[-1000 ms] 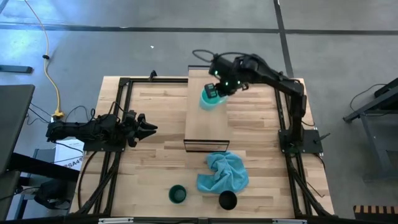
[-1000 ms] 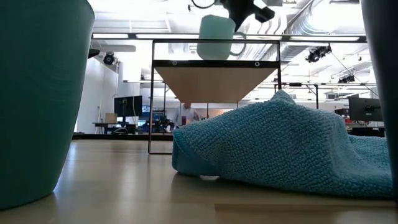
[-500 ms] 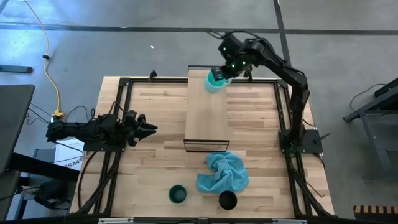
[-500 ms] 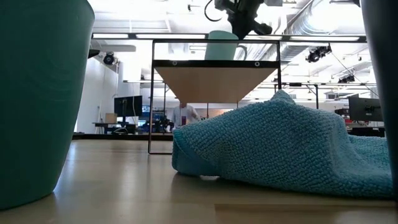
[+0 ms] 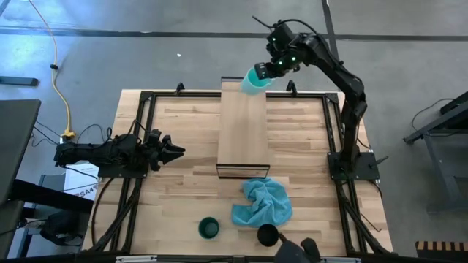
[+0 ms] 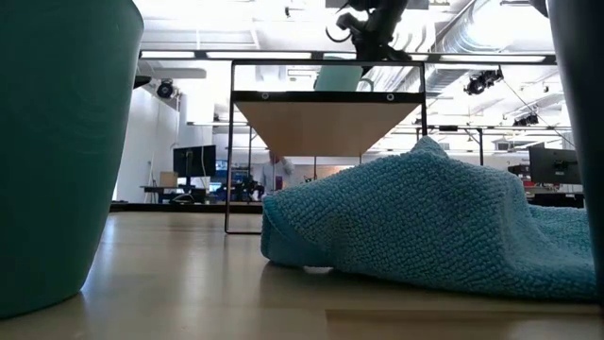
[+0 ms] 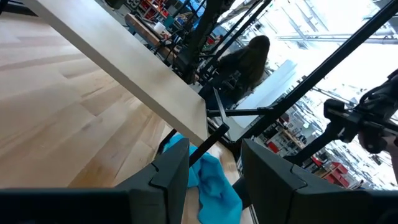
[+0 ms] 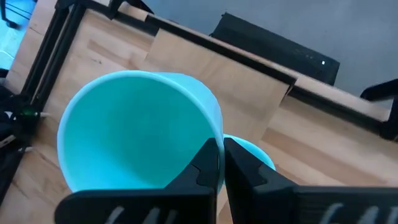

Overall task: Stack small to large cups/mugs on shelf
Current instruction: Put the blue mug on the shelf

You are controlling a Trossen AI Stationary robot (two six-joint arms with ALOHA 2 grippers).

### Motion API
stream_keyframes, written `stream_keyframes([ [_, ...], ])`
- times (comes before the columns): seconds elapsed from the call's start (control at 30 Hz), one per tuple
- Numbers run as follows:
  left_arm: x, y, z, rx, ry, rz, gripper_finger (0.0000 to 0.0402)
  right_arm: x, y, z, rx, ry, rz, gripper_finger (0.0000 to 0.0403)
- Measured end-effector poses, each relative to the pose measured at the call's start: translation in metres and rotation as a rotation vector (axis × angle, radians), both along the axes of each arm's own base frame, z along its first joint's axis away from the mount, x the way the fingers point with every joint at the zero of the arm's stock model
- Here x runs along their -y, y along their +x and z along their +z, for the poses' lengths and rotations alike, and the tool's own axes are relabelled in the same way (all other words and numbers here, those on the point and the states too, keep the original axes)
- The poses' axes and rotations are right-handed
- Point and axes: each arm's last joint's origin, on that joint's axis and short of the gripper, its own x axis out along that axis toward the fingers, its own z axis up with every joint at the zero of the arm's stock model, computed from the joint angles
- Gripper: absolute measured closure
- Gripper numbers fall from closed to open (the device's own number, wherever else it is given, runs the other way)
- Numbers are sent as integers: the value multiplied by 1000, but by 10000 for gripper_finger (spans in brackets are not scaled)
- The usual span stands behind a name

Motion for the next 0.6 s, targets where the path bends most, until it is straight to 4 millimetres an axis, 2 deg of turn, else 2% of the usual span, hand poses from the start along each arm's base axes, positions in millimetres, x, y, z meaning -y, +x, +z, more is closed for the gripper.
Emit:
stream_keyframes([
  [0.1, 0, 0, 0, 0, 0, 0, 266, 3, 3, -3, 5, -5, 2, 403],
  [0.33, 0, 0, 0, 0, -1, 0, 266, 10, 19, -22, -27, 33, 8, 403],
  [0.6, 0, 0, 0, 1, -5, 3, 266, 10, 23, -24, -35, 31, -56, 403],
])
